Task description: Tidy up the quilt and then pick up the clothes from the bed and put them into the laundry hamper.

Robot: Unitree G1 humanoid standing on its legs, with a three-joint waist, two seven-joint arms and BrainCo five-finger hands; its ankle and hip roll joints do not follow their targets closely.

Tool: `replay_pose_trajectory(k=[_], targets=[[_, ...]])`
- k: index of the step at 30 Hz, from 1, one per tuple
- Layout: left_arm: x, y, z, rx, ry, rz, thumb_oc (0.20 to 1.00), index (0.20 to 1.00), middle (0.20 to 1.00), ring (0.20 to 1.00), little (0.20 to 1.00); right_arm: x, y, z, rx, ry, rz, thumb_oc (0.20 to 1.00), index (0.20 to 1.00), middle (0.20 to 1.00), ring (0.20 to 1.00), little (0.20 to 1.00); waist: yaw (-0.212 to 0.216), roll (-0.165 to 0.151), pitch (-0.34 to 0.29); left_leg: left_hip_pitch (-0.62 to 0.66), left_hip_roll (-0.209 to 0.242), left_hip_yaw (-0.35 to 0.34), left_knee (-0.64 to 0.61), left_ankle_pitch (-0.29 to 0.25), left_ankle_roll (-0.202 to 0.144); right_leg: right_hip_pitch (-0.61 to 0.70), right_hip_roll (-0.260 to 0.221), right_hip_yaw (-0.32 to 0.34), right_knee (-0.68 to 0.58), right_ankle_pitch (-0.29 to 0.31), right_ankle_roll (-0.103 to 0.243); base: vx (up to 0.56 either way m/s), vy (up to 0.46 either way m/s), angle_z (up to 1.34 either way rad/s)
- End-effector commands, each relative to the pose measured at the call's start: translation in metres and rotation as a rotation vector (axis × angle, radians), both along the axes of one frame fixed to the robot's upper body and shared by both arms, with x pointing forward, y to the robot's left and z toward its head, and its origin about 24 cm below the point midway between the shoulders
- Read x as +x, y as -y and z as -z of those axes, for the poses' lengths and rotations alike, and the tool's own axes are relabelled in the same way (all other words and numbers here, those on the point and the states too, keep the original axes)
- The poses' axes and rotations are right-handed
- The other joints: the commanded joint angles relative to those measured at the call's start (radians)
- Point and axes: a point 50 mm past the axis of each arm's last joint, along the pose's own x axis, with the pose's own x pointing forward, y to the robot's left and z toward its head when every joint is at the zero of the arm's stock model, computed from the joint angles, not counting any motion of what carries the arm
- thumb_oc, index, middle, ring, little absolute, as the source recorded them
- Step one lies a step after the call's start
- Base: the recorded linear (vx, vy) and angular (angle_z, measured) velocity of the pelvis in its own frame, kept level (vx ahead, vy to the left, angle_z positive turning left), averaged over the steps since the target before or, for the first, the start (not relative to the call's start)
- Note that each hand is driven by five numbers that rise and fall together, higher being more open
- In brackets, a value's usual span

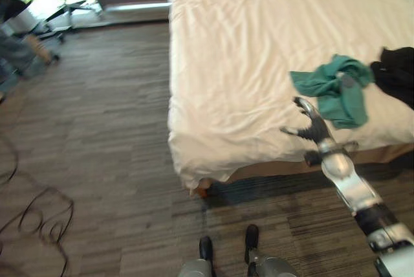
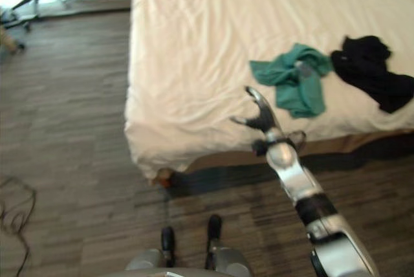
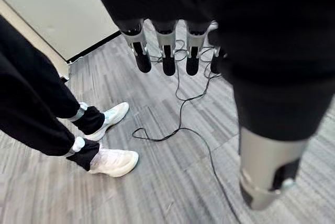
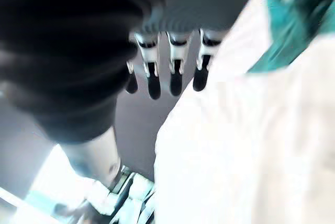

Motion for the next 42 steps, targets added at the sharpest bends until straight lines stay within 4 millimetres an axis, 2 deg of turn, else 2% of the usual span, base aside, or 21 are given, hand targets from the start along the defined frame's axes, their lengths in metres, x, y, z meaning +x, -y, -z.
replay_pose_trajectory(k=[1,3,5,6,8,10,11,14,16,18,20,23,24,25,26,32,34,35,37,39,42], targets=[[0.07,-0.008,-0.01,0.018,0.162,0.115,1.0,1.0,1.0,1.0,1.0,0.027,-0.024,-0.068,0.001,0.167,-0.062,0.2,0.2,0.2,0.2,0.2,0.054,-0.021,0.128,0.031,0.016,-0.05,-0.003,-0.024,-0.023,0.008,-0.111,0.019,0.09,-0.066,0.127,-0.14,-0.004,0.38],[0.114,0.013,-0.011,-0.033,0.253,0.27,1.0,1.0,1.0,1.0,1.0,0.054,-0.028,-0.093,-0.043,0.152,0.014,0.2,0.2,0.2,0.2,0.2,0.09,-0.004,0.171,-0.027,0.013,-0.076,-0.003,0.002,-0.026,-0.041,-0.119,-0.004,0.106,-0.06,0.125,-0.14,0.007,0.05],[0.149,0.039,-0.014,-0.081,0.333,0.396,1.0,1.0,1.0,1.0,1.0,0.064,-0.035,-0.09,-0.033,0.103,0.044,0.2,0.2,0.2,0.2,0.2,0.1,0.01,0.194,-0.061,0.01,-0.089,-0.003,0.015,-0.029,-0.065,-0.123,-0.019,0.114,-0.058,0.125,-0.1,0.006,0.46],[0.149,0.039,-0.014,-0.081,0.334,0.396,1.0,1.0,1.0,1.0,1.0,0.064,-0.035,-0.091,-0.033,0.104,0.044,0.2,0.2,0.2,0.2,0.2,0.099,0.01,0.194,-0.062,0.01,-0.09,-0.003,0.015,-0.029,-0.066,-0.124,-0.02,0.115,-0.059,0.125,-0.1,0.002,0.63],[0.199,0.078,-0.027,-0.137,0.465,0.568,1.0,1.0,1.0,1.0,1.0,0.071,-0.043,-0.065,-0.059,-0.003,0.079,0.2,0.2,0.2,0.2,0.2,0.108,0.036,0.223,-0.102,0.004,-0.107,-0.003,0.027,-0.031,-0.095,-0.132,-0.042,0.13,-0.063,0.126,-0.11,0.001,0.3],[0.215,0.091,-0.034,-0.154,0.518,0.62,1.0,1.0,1.0,1.0,1.0,0.071,-0.048,-0.054,-0.069,-0.044,0.075,0.2,0.2,0.2,0.2,0.2,0.109,0.047,0.23,-0.114,0.004,-0.111,-0.003,0.03,-0.031,-0.107,-0.138,-0.05,0.138,-0.067,0.126,-0.07,0.012,0.25],[0.233,0.115,-0.044,-0.2,0.599,0.707,1.0,1.0,1.0,1.0,1.0,0.067,-0.059,-0.023,-0.041,-0.157,0.045,0.2,0.2,0.2,0.2,0.2,0.111,0.066,0.245,-0.126,0.0,-0.115,-0.003,0.032,-0.03,-0.119,-0.146,-0.057,0.15,-0.073,0.127,-0.04,0.036,0.38],[0.246,0.133,-0.054,-0.242,0.666,0.762,1.0,1.0,1.0,1.0,1.0,0.054,-0.076,0.019,-0.032,-0.283,-0.021,0.2,0.2,0.2,0.2,0.2,0.101,0.077,0.245,-0.126,-0.001,-0.113,-0.003,0.029,-0.028,-0.126,-0.149,-0.059,0.163,-0.081,0.127,-0.02,0.044,0.03],[0.24,0.131,-0.049,-0.22,0.625,0.788,1.0,1.0,1.0,1.0,1.0,0.015,-0.115,0.082,-0.081,-0.455,-0.222,0.2,0.2,0.2,0.2,0.2,0.082,0.067,0.236,-0.106,0.001,-0.101,-0.003,0.016,-0.029,-0.108,-0.147,-0.053,0.154,-0.083,0.128,0.02,0.028,-0.12],[0.237,0.127,-0.046,-0.213,0.607,0.785,1.0,1.0,1.0,1.0,1.0,0.001,-0.127,0.094,-0.093,-0.496,-0.313,0.2,0.2,0.2,0.2,0.2,0.077,0.061,0.228,-0.104,0.001,-0.098,-0.003,0.014,-0.028,-0.106,-0.147,-0.05,0.148,-0.08,0.128,0.02,0.007,-0.09],[0.233,0.123,-0.043,-0.207,0.586,0.779,1.0,1.0,1.0,1.0,1.0,-0.01,-0.135,0.098,-0.089,-0.513,-0.394,0.2,0.2,0.2,0.2,0.2,0.071,0.054,0.218,-0.098,0.003,-0.096,-0.003,0.01,-0.029,-0.101,-0.146,-0.046,0.144,-0.079,0.128,0.05,0.01,-0.11],[0.211,0.093,-0.032,-0.153,0.489,0.686,1.0,1.0,1.0,1.0,1.0,-0.037,-0.137,0.035,0.068,-0.252,-0.666,0.2,0.2,0.2,0.2,0.2,0.02,0.013,0.188,-0.051,0.014,-0.066,-0.003,-0.015,-0.031,-0.074,-0.139,-0.018,0.131,-0.079,0.132,0.09,0.039,-0.06],[0.211,0.094,-0.032,-0.153,0.489,0.686,1.0,1.0,1.0,1.0,1.0,-0.037,-0.137,0.035,0.067,-0.252,-0.666,0.2,0.2,0.2,0.2,0.2,0.02,0.013,0.186,-0.054,0.014,-0.066,-0.003,-0.013,-0.031,-0.077,-0.139,-0.018,0.129,-0.076,0.132,0.02,0.026,-0.35],[0.207,0.087,-0.031,-0.14,0.478,0.652,1.0,1.0,1.0,1.0,1.0,-0.033,-0.119,0.0,0.102,-0.098,-0.641,0.2,0.2,0.2,0.2,0.2,-0.001,0.006,0.186,-0.048,0.015,-0.052,-0.003,-0.017,-0.03,-0.082,-0.136,-0.006,0.131,-0.075,0.133,0.0,0.017,-0.44],[0.208,0.087,-0.031,-0.14,0.478,0.652,1.0,1.0,1.0,1.0,1.0,-0.033,-0.119,0.0,0.102,-0.098,-0.64,0.2,0.2,0.2,0.2,0.2,0.001,0.006,0.186,-0.048,0.015,-0.051,-0.003,-0.017,-0.03,-0.083,-0.136,-0.005,0.131,-0.075,0.133,0.01,0.029,-0.42],[0.221,0.099,-0.037,-0.189,0.544,0.661,1.0,1.0,1.0,1.0,1.0,0.024,-0.031,-0.1,0.068,0.284,-0.13,0.2,0.2,0.2,0.2,0.2,-0.01,0.027,0.226,-0.121,0.012,-0.035,0.084,-0.04,-0.028,-0.156,-0.149,0.017,0.188,-0.089,0.123,-0.07,0.001,-0.23],[0.228,0.102,-0.042,-0.194,0.567,0.68,1.0,1.0,1.0,1.0,1.0,0.037,-0.012,-0.11,0.07,0.279,-0.018,0.2,0.2,0.2,0.2,0.2,-0.008,0.031,0.236,-0.151,0.012,-0.036,0.121,-0.05,-0.028,-0.18,-0.153,0.018,0.216,-0.096,0.121,-0.11,-0.019,-0.07],[0.238,0.107,-0.049,-0.204,0.597,0.712,1.0,1.0,1.0,1.0,1.0,0.056,0.027,-0.112,0.087,0.207,0.19,0.2,0.2,0.2,0.2,0.2,-0.004,0.04,0.25,-0.195,0.008,-0.037,0.185,-0.069,-0.029,-0.213,-0.16,0.023,0.258,-0.107,0.119,-0.09,-0.022,0.03],[0.246,0.118,-0.053,-0.226,0.618,0.747,1.0,1.0,1.0,1.0,1.0,0.062,0.081,-0.067,0.19,-0.021,0.46,0.2,0.2,0.2,0.2,0.2,-0.002,0.059,0.244,-0.202,0.005,-0.034,0.222,-0.092,-0.025,-0.225,-0.162,0.025,0.298,-0.123,0.115,-0.05,0.0,0.09],[0.246,0.12,-0.053,-0.23,0.618,0.76,1.0,1.0,1.0,1.0,1.0,0.057,0.096,-0.048,0.204,-0.088,0.526,0.2,0.2,0.2,0.2,0.2,-0.005,0.061,0.237,-0.198,0.004,-0.031,0.219,-0.092,-0.024,-0.221,-0.163,0.027,0.292,-0.119,0.115,0.02,0.024,0.19],[0.245,0.127,-0.052,-0.248,0.616,0.775,1.0,1.0,1.0,1.0,1.0,0.023,0.129,0.035,0.206,-0.311,0.641,0.2,0.2,0.2,0.2,0.2,-0.033,0.064,0.227,-0.166,0.004,-0.023,0.201,-0.097,-0.021,-0.192,-0.161,0.036,0.27,-0.115,0.119,0.05,0.043,0.02]])
